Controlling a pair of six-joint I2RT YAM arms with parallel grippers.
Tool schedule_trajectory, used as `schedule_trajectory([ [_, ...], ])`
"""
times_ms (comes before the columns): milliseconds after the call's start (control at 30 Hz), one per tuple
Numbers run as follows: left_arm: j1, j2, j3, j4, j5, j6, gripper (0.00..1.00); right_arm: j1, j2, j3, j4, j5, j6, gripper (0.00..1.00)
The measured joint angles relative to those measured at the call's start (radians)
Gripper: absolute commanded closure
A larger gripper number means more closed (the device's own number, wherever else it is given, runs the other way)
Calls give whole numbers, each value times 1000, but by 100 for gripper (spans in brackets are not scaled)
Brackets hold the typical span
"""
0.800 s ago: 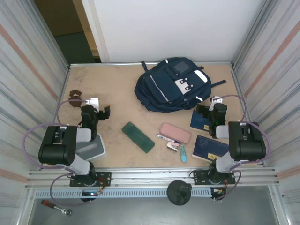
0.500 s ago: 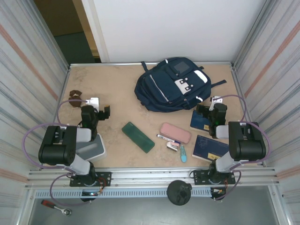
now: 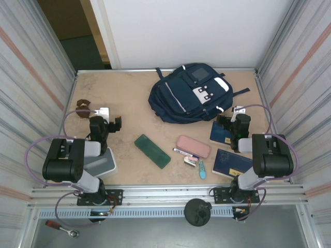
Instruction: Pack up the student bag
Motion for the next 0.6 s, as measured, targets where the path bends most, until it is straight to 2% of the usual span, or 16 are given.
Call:
schedule_trajectory([
  [600,3,0,0,0,16,-1,1,2,0,0,0,5,0,1],
])
